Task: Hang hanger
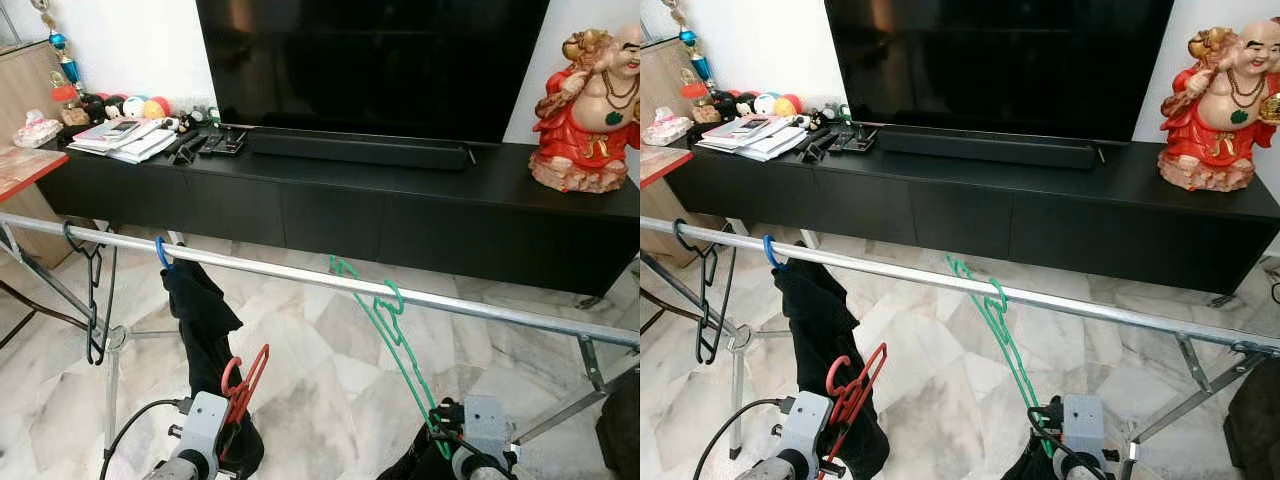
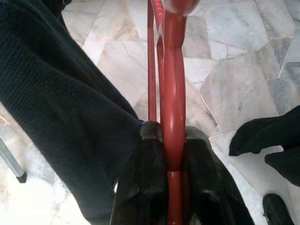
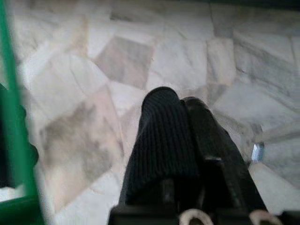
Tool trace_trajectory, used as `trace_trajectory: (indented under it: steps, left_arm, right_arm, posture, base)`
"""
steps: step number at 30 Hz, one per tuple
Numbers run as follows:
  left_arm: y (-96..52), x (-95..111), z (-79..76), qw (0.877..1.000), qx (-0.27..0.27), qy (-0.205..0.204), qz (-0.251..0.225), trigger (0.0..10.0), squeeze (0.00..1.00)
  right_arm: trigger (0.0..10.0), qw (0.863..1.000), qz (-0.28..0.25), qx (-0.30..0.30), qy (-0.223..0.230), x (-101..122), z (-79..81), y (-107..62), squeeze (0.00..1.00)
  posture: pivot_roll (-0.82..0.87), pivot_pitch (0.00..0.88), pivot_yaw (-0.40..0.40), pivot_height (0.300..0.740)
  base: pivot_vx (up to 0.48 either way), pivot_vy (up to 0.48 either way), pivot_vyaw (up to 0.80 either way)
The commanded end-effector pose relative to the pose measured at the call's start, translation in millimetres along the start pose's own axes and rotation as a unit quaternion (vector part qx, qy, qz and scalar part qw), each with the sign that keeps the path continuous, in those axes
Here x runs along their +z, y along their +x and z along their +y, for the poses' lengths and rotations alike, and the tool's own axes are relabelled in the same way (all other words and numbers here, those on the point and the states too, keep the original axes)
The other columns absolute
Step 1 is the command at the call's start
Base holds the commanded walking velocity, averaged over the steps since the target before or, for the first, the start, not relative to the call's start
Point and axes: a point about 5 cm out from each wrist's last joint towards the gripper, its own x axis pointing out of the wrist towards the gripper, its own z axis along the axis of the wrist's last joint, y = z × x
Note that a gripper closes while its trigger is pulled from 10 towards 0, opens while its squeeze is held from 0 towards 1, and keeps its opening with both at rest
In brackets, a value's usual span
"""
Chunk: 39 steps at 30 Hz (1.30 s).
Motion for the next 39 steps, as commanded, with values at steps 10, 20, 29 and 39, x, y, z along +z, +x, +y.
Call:
trace_trajectory:
  steps: [10, 20, 29, 39]
  left_arm:
    - [-4.6, -14, 15.0, 0.999, 0.029, -0.023, 0.038, 10.0, 0.00]
    - [-6.2, -16, 19.7, 0.998, 0.037, -0.024, 0.043, 10.0, 0.00]
    - [-6.1, -16, 20.3, 0.998, 0.035, -0.021, 0.043, 10.0, 0.00]
    - [-5.7, -18, 16.6, 0.998, 0.028, -0.018, 0.044, 10.0, 0.00]
  right_arm:
    - [10.0, 0.984, 0.157, -0.058, 0.055, -42, -5.8, -5.4, 0.00]
    - [10.0, 0.981, 0.148, -0.064, 0.106, -44, -7.5, -5.9, 0.00]
    - [10.0, 0.991, 0.022, -0.037, 0.128, -6, -0.9, 6.3, 0.00]
    - [10.0, 0.989, -0.012, -0.042, 0.141, 1, -2.3, 7.0, 0.00]
  posture:
    - [0.05, 0.039, 0.068, 0.740]
    - [0.05, 0.036, 0.076, 0.740]
    - [0.05, 0.032, 0.082, 0.740]
    - [0.05, 0.026, 0.080, 0.740]
  base:
    - [0.000, 0.000, 0.00]
    - [0.000, 0.000, 0.00]
    - [0.000, 0.000, 0.00]
    - [0.000, 0.000, 0.00]
